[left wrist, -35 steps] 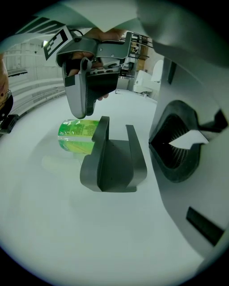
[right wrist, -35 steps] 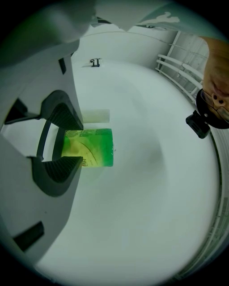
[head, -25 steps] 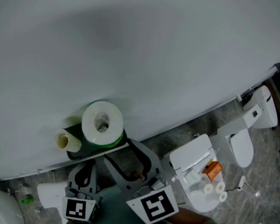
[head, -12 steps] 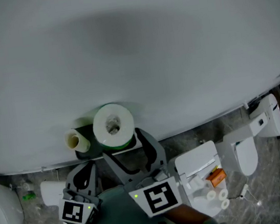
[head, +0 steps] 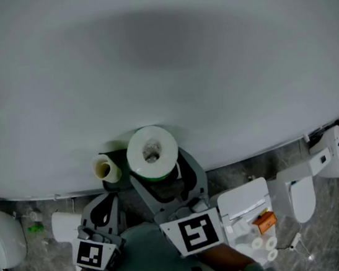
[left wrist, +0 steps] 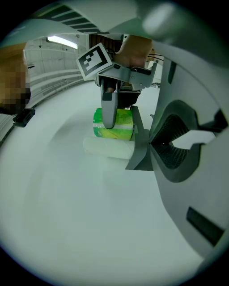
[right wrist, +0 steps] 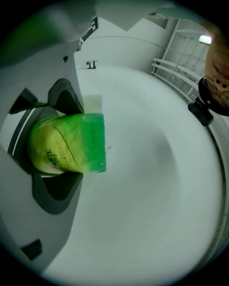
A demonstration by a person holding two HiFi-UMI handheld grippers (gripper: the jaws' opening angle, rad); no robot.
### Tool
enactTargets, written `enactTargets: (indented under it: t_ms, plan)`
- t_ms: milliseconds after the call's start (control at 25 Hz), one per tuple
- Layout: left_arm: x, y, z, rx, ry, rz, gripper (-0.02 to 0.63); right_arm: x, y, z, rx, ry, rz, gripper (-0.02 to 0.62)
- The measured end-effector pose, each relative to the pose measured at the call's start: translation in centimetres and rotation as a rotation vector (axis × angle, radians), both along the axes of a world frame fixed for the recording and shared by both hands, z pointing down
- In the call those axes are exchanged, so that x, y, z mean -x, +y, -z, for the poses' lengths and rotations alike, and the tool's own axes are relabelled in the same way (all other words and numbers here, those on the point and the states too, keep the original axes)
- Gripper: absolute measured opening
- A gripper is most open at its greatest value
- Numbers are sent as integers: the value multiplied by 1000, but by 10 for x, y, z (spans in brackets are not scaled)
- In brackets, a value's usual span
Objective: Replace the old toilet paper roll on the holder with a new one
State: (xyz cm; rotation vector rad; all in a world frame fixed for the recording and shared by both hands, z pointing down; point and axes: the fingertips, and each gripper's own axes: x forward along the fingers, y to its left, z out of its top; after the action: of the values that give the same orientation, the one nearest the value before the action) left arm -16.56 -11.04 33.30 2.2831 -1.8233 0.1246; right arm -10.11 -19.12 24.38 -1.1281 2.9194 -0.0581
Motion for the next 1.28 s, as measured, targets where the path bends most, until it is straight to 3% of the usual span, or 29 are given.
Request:
enactTargets:
  t_ms: [680, 840, 1000, 1280]
  plan:
    - [-7, -1, -6, 8, 10, -1, 3, -12, -1, 17, -4, -91, -2, 388]
    - [-14, -1, -7, 15, 12, -19, 3, -27, -2, 23, -6, -112, -27, 388]
    - [-26, -2, -9, 22, 10, -50, 3, -49, -2, 16, -17, -71, -41, 388]
    - [-54, -13, -14, 31, 7, -123, 3, -88, -9, 14, 16, -116, -129, 388]
